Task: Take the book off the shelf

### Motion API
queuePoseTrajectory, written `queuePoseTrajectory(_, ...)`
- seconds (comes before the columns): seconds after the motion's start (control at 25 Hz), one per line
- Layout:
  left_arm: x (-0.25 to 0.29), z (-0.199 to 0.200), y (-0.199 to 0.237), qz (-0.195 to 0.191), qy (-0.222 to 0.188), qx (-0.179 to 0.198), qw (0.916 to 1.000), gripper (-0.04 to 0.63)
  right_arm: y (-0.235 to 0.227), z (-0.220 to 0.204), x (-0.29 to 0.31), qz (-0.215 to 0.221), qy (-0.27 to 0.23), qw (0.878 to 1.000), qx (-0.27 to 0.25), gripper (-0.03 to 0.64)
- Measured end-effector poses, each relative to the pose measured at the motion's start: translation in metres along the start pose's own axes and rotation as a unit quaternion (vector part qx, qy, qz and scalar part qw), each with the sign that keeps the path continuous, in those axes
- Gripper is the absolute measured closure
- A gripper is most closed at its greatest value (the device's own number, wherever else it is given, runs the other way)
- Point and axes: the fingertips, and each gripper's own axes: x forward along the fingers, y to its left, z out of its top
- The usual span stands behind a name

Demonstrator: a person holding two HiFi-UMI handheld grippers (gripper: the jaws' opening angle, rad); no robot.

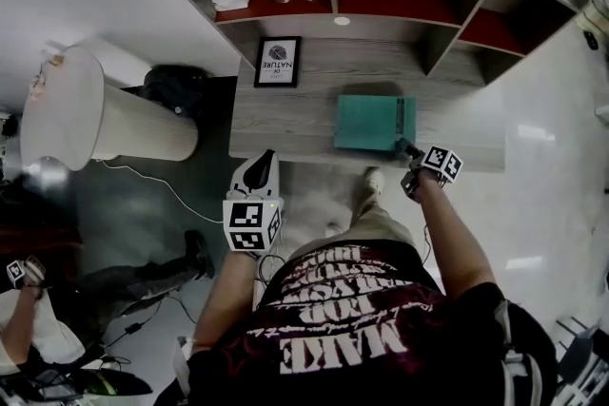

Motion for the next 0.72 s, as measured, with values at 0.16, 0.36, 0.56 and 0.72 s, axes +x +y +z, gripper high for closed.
queuePoseTrajectory(0.16, -0.011, 0.011, -0.005, -0.006, -0.020, 0.009, 0.9997, 0.578, -0.003, 0.000, -0.009, -0.057, 0.005, 0.992, -0.112, 0.220)
queuePoseTrajectory(0.36, -0.030, 0.033, -0.003, 0.000, -0.080, -0.006, 0.9968, 0.578, 0.053, 0.003, -0.050, -0.032, -0.032, 0.966, -0.253, 0.266)
queuePoseTrajectory(0.56, -0.048, 0.047, -0.010, -0.012, -0.118, -0.020, 0.9927, 0.578, 0.142, 0.001, -0.122, 0.012, -0.134, 0.895, -0.424, 0.452)
queuePoseTrajectory(0.72, -0.060, 0.059, -0.009, -0.011, -0.142, -0.023, 0.9896, 0.578, 0.197, 0.001, -0.177, 0.022, -0.215, 0.852, -0.477, 0.580)
